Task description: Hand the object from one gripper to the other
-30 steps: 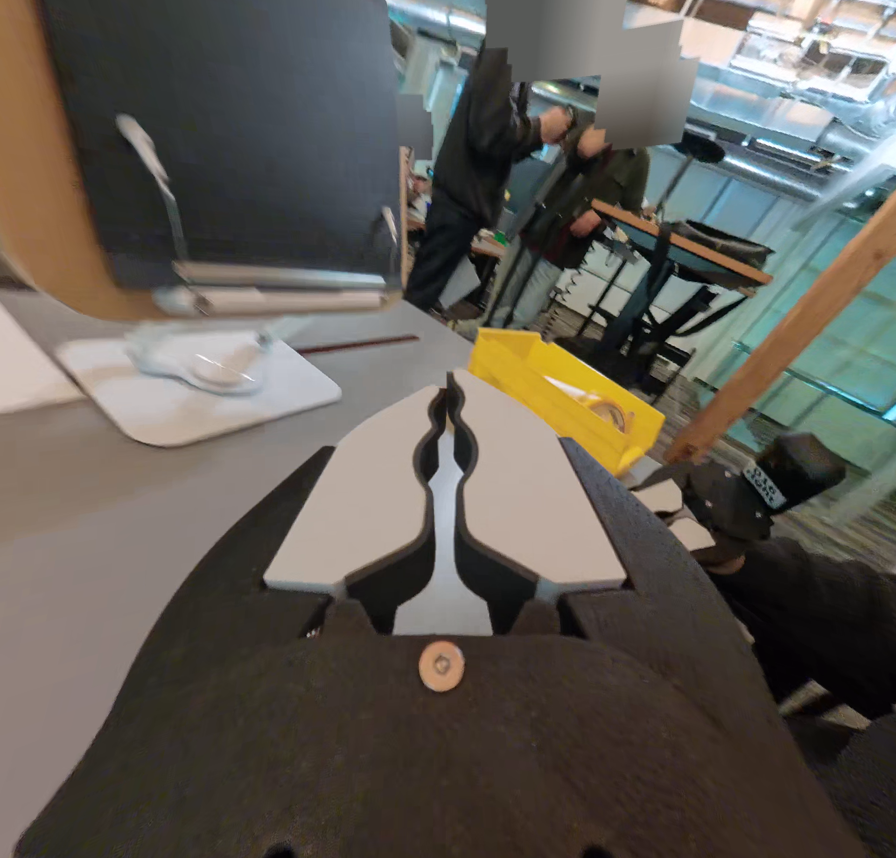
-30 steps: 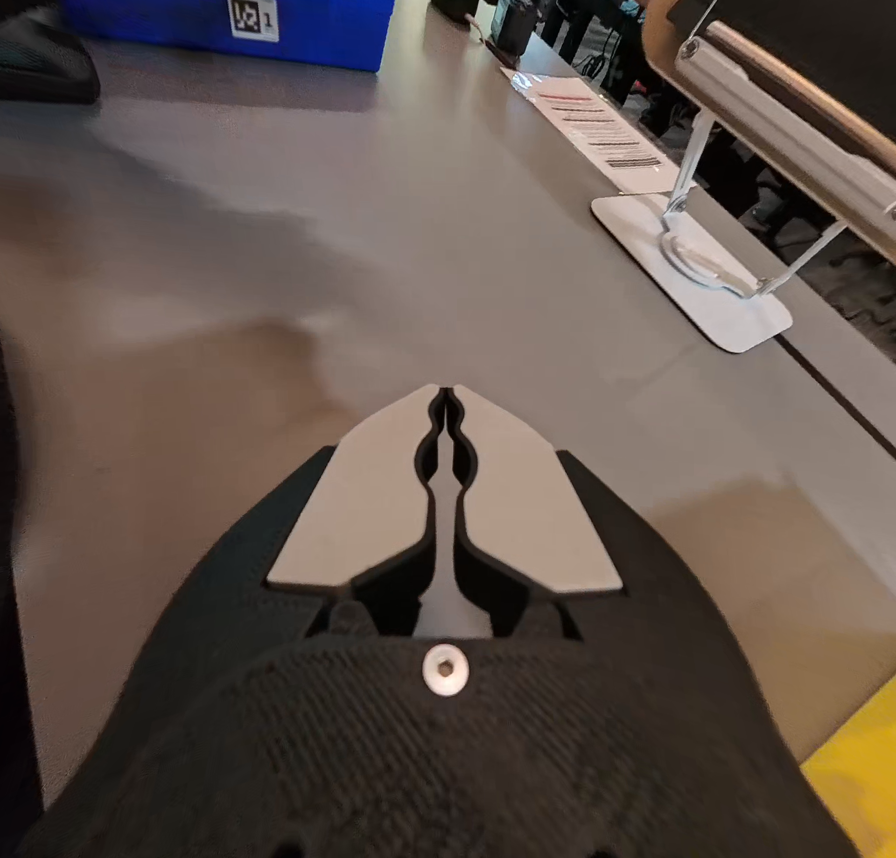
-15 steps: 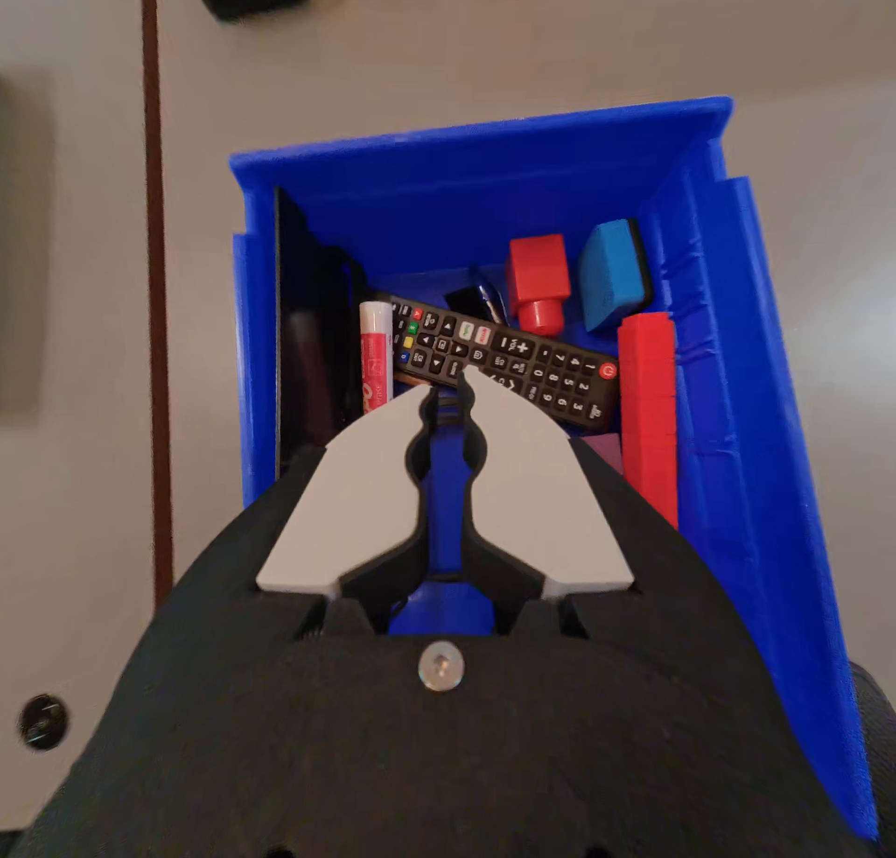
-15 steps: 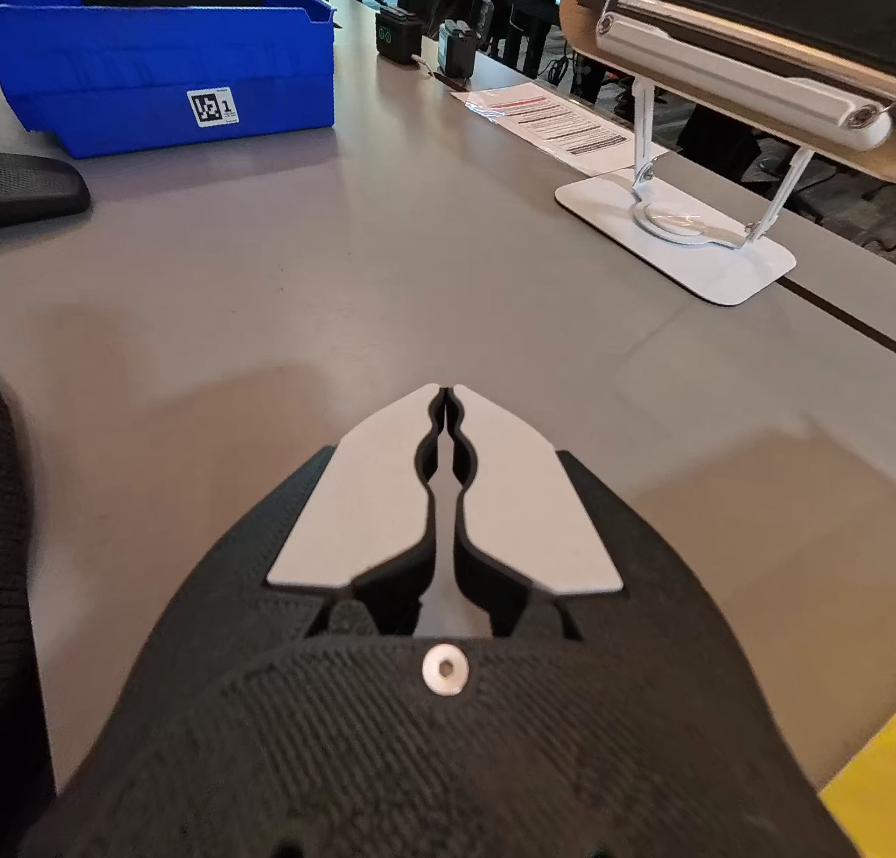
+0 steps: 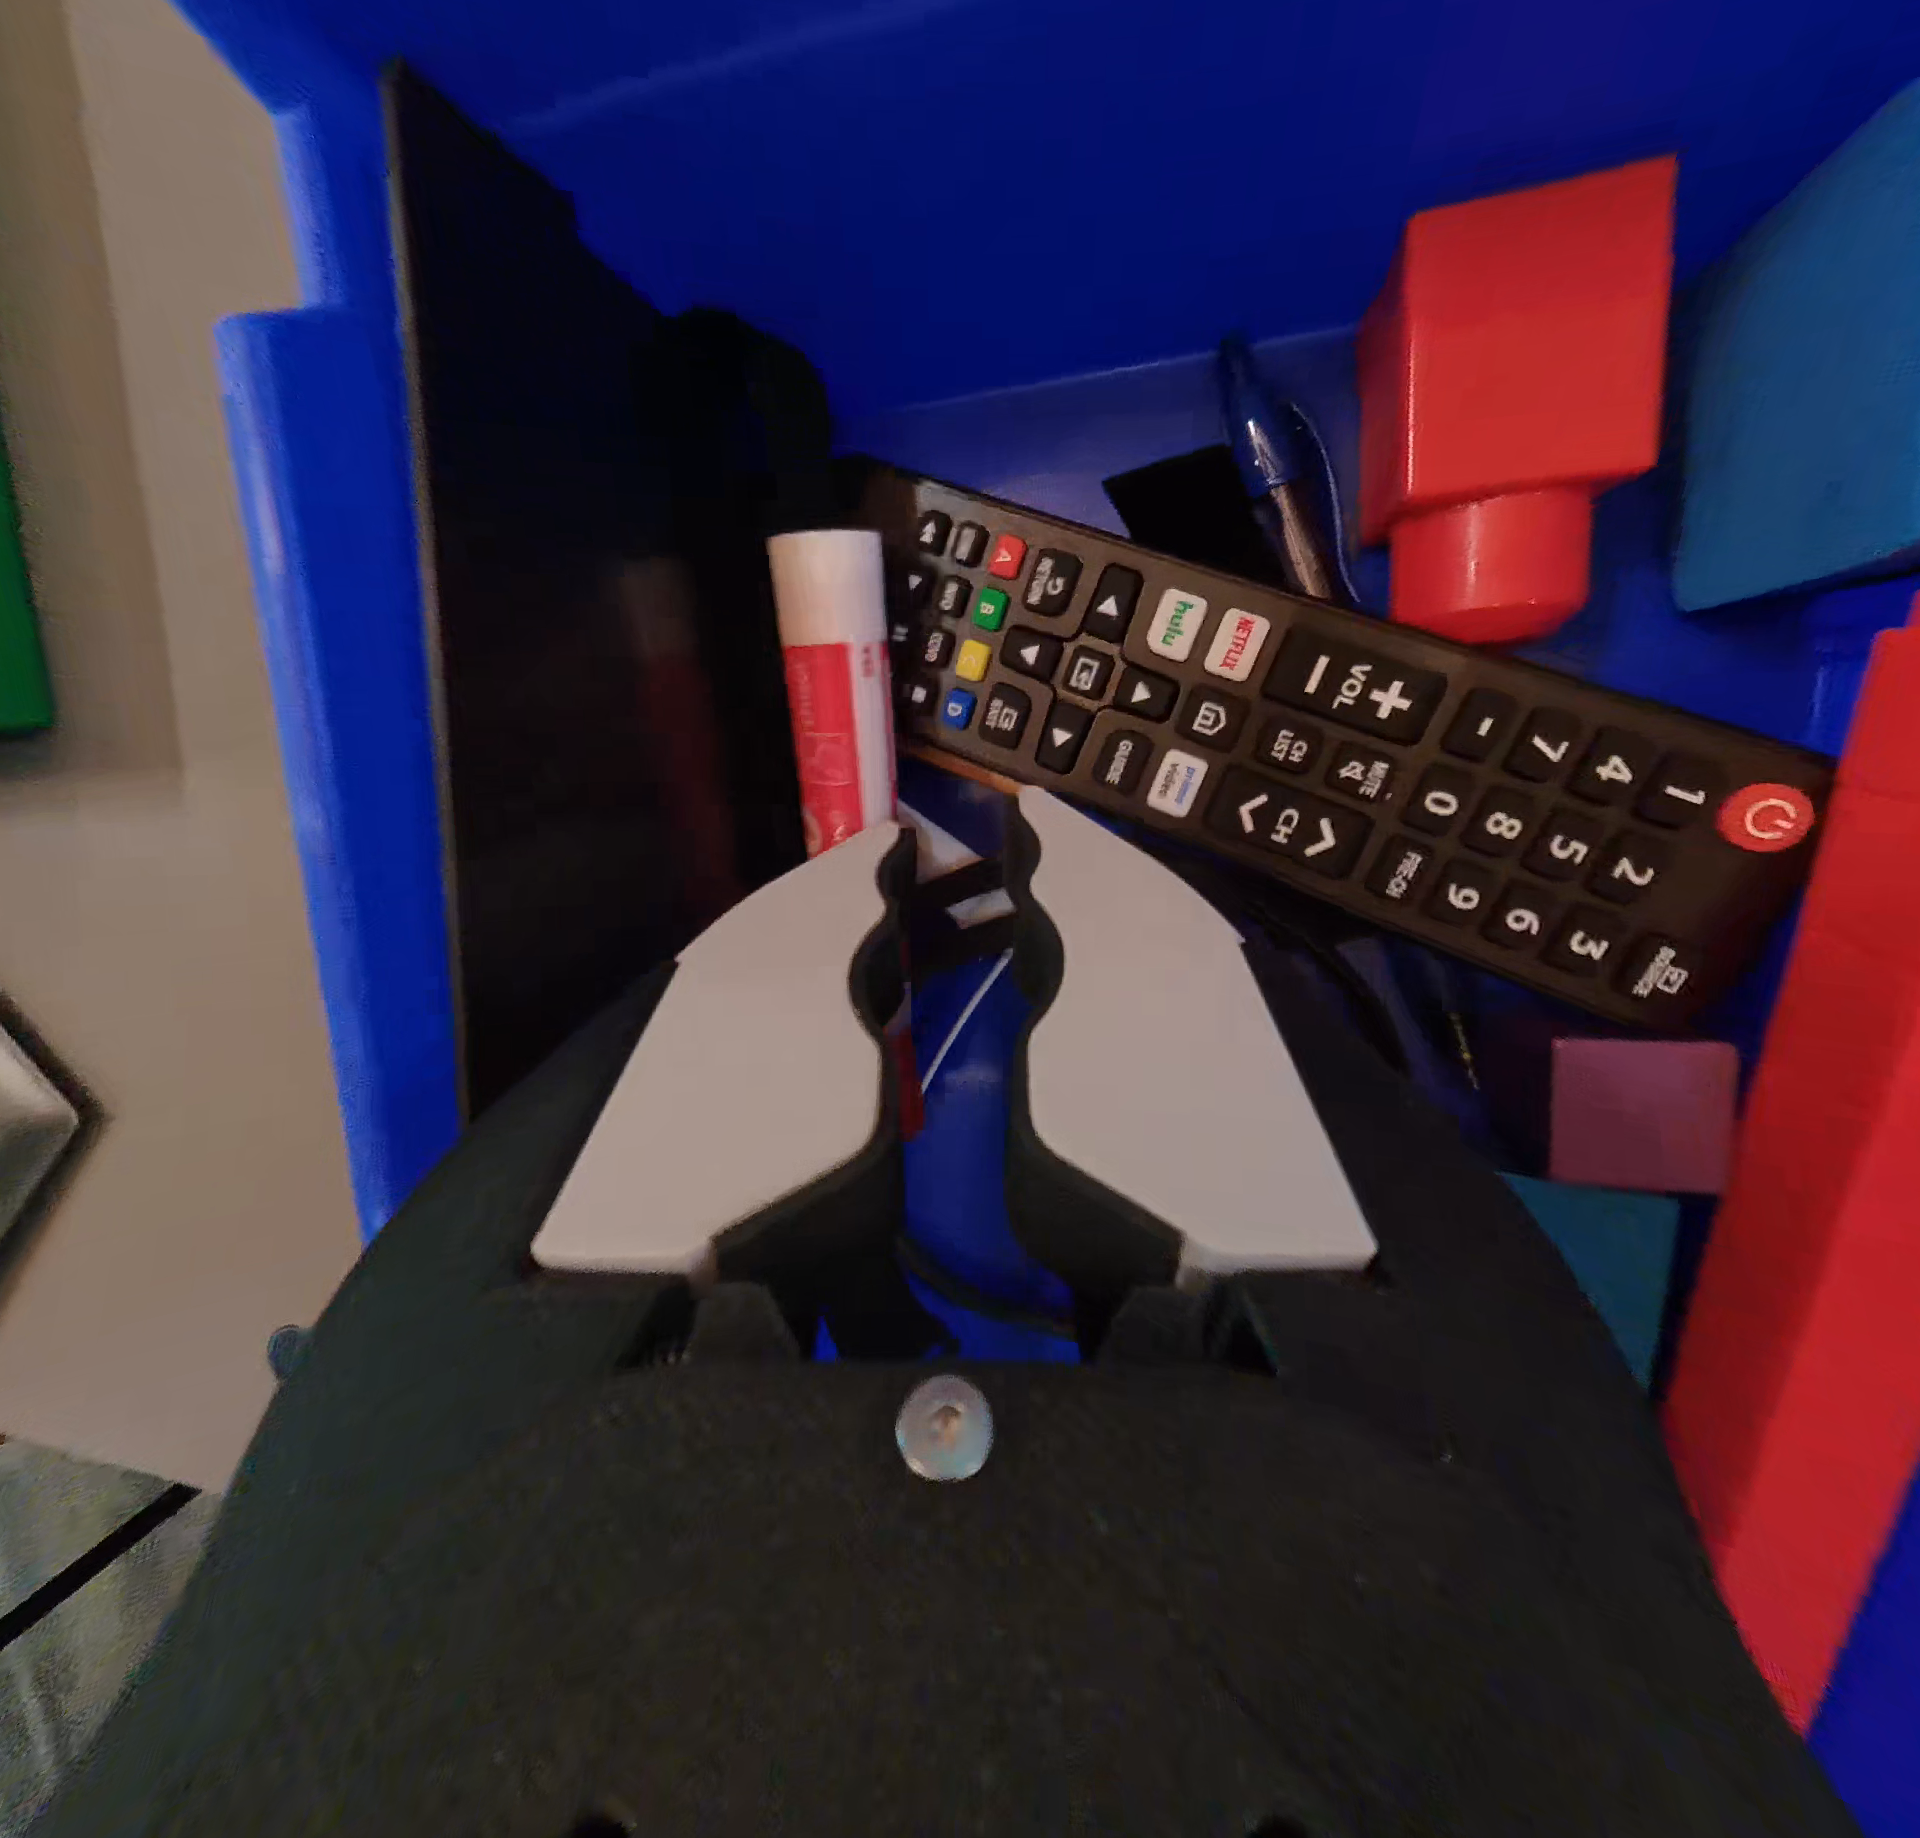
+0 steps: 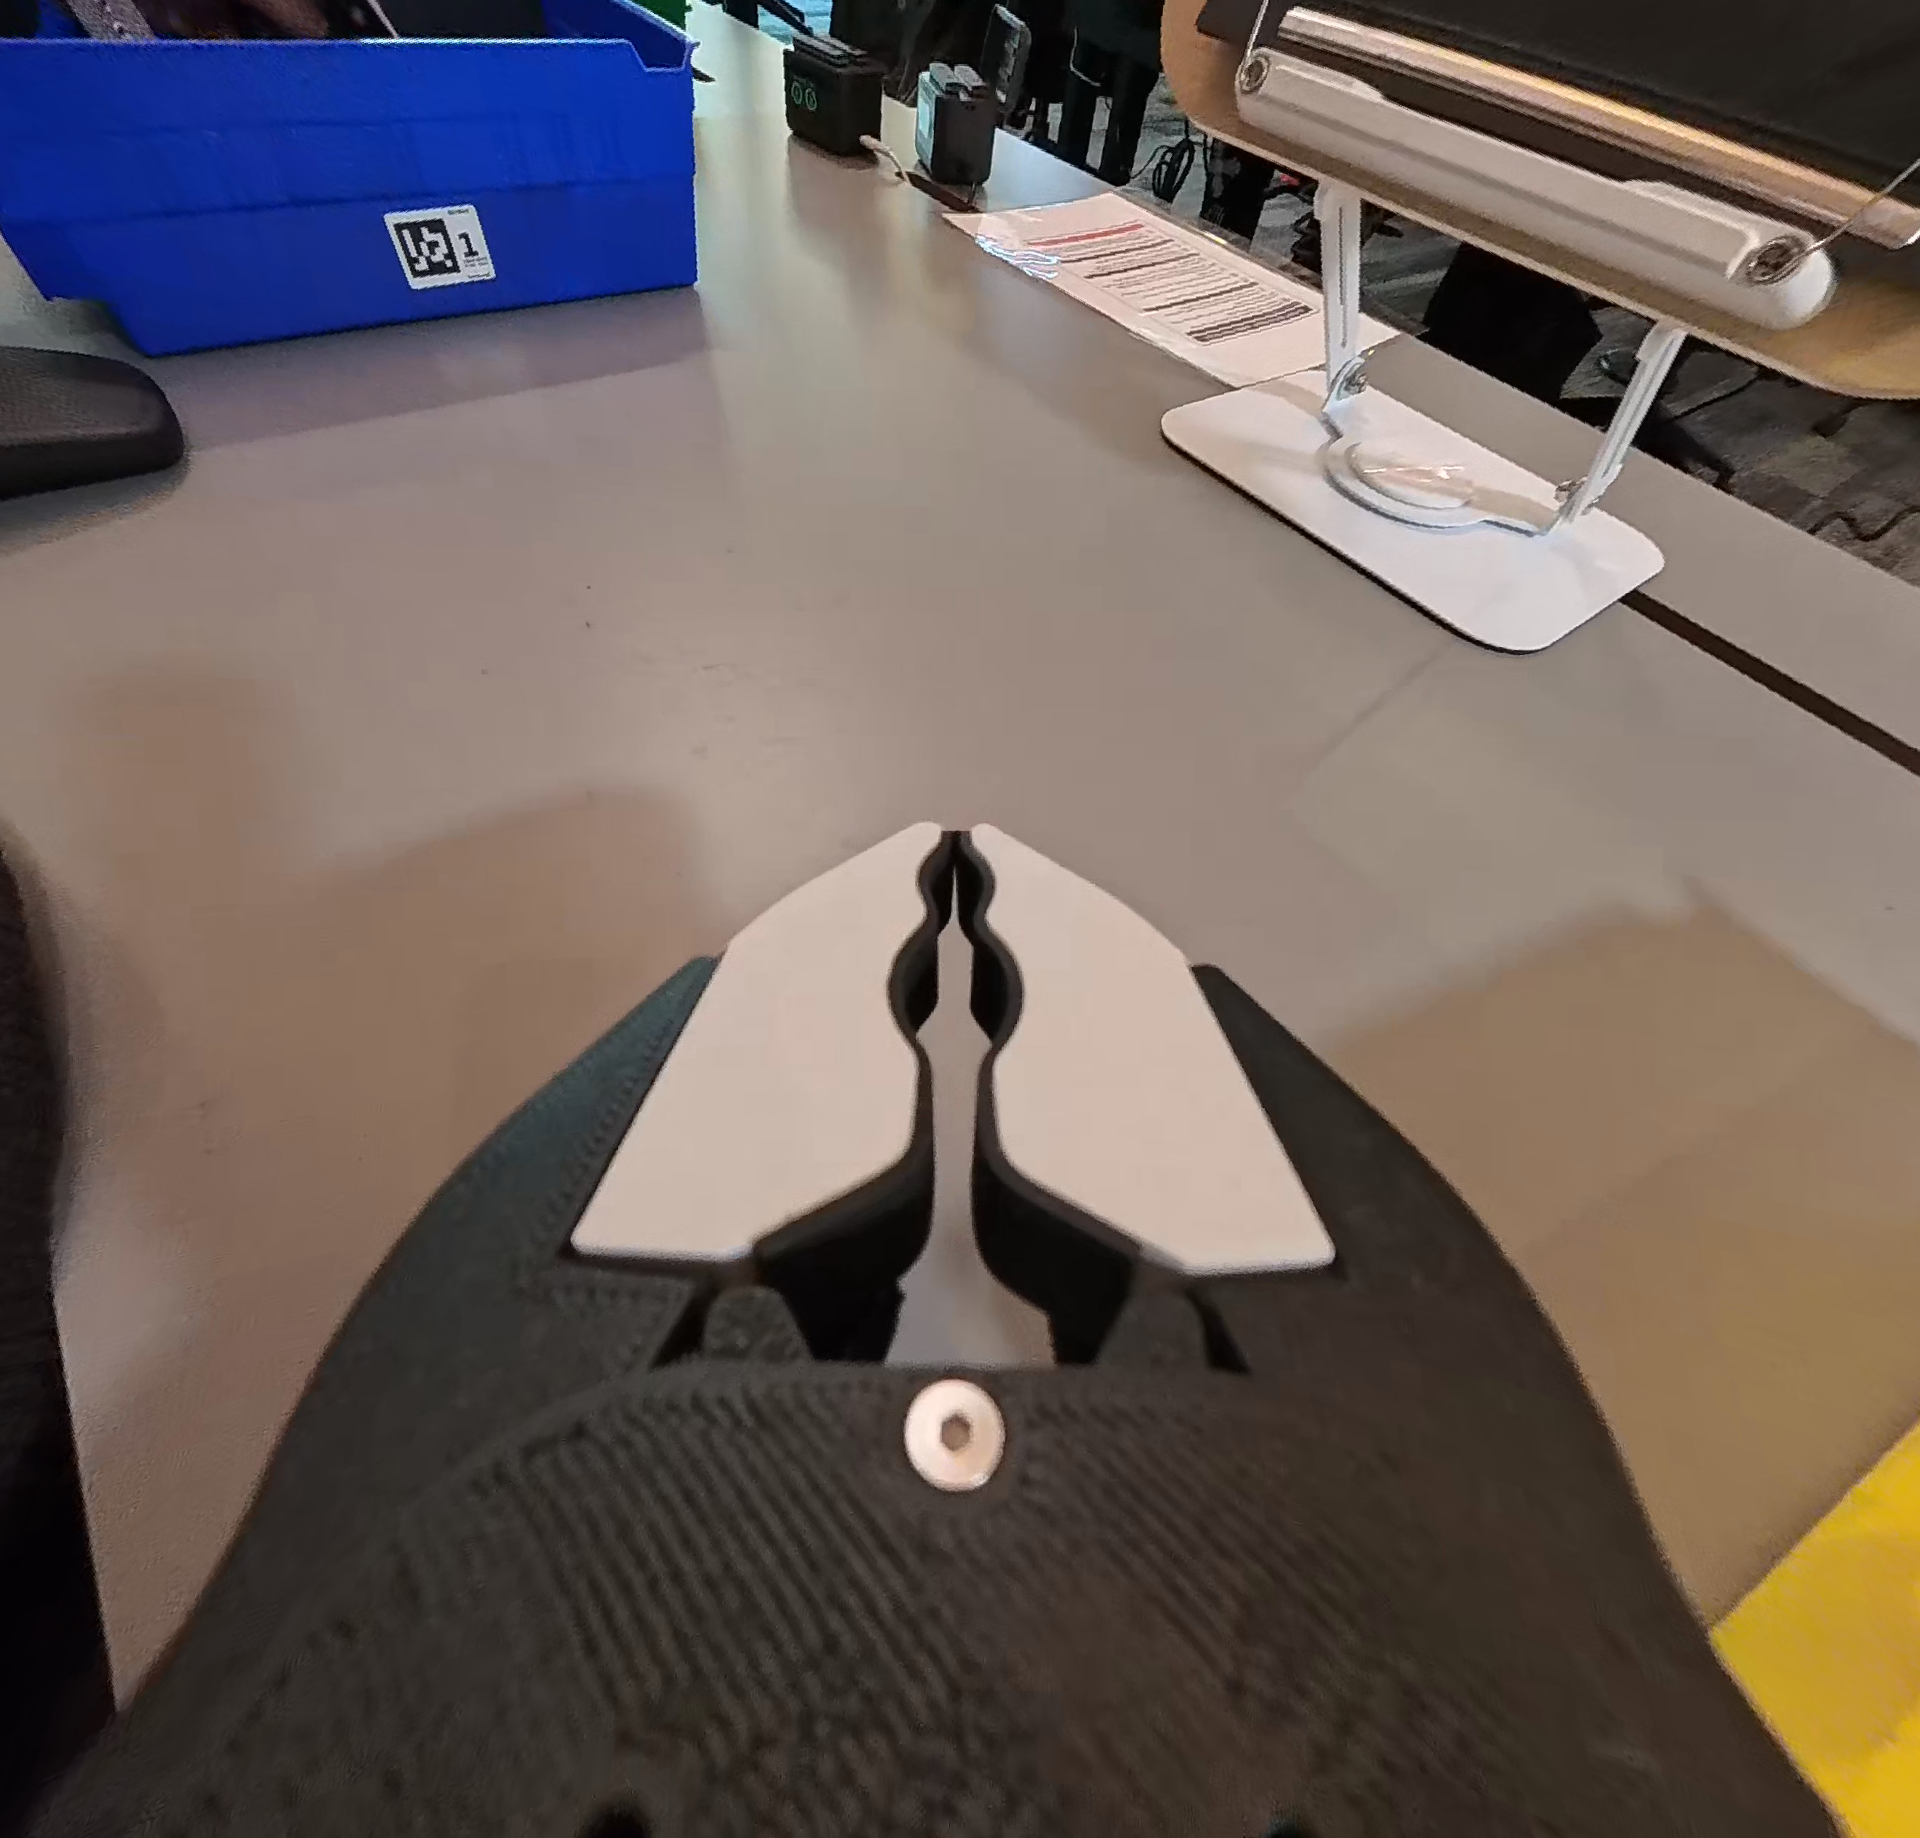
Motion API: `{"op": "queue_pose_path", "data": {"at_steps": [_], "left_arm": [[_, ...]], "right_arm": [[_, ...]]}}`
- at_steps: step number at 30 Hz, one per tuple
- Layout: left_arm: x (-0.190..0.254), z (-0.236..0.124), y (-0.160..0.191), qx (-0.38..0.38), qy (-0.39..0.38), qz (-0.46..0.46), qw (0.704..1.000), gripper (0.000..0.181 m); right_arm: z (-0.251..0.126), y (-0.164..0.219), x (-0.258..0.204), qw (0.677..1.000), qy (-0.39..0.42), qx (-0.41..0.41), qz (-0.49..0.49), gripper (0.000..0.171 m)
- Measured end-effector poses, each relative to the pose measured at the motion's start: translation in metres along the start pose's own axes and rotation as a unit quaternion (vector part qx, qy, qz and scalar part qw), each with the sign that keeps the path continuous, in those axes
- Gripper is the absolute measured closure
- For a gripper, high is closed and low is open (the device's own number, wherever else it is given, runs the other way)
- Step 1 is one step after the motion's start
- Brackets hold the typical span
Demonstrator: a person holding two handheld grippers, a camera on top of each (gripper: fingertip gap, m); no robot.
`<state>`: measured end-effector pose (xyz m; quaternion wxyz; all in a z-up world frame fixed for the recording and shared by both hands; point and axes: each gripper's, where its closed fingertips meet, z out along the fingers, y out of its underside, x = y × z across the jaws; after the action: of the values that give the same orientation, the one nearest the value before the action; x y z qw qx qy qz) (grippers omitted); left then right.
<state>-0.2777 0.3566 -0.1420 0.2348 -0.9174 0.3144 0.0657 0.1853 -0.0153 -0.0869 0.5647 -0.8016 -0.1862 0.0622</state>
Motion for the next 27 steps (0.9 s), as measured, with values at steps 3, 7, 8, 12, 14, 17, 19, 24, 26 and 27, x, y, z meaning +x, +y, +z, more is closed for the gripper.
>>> {"op": "queue_pose_path", "data": {"at_steps": [3, 7, 8, 12, 14, 17, 19, 24, 26, 27], "left_arm": [[-0.001, 0.009, -0.001, -0.010, -0.031, 0.019, 0.999, 0.165], [0.001, 0.017, 0.001, -0.023, -0.053, 0.041, 0.997, 0.169], [0.002, 0.017, 0.002, -0.027, -0.055, 0.045, 0.997, 0.168], [0.000, 0.006, -0.001, -0.019, -0.057, 0.043, 0.997, 0.160], [-0.009, -0.003, -0.003, -0.010, -0.076, 0.037, 0.996, 0.156], [-0.016, -0.003, 0.003, -0.022, -0.088, 0.037, 0.995, 0.152], [-0.014, 0.006, 0.008, -0.034, -0.081, 0.037, 0.995, 0.148], [-0.022, 0.008, 0.008, -0.047, -0.131, 0.066, 0.988, 0.160], [-0.023, 0.008, 0.009, -0.048, -0.134, 0.072, 0.987, 0.163], [-0.023, 0.008, 0.008, -0.047, -0.133, 0.071, 0.987, 0.163]], "right_arm": [[0.000, 0.000, 0.000, 1.000, 0.001, -0.002, -0.003, 0.171], [-0.001, 0.001, -0.001, 1.000, 0.002, -0.003, -0.008, 0.171], [-0.001, 0.000, -0.001, 1.000, 0.002, -0.003, -0.008, 0.171], [-0.001, 0.000, 0.000, 1.000, 0.004, -0.002, -0.009, 0.171], [-0.001, 0.001, 0.000, 1.000, 0.002, -0.003, -0.008, 0.171], [0.000, 0.002, 0.000, 1.000, 0.000, -0.005, -0.008, 0.171], [0.000, 0.002, -0.001, 1.000, 0.000, -0.006, -0.009, 0.171], [-0.001, 0.001, -0.001, 1.000, 0.002, -0.004, -0.012, 0.171], [-0.001, 0.001, 0.000, 1.000, 0.001, -0.004, -0.011, 0.171], [-0.002, 0.001, 0.000, 1.000, 0.001, -0.004, -0.011, 0.171]]}}
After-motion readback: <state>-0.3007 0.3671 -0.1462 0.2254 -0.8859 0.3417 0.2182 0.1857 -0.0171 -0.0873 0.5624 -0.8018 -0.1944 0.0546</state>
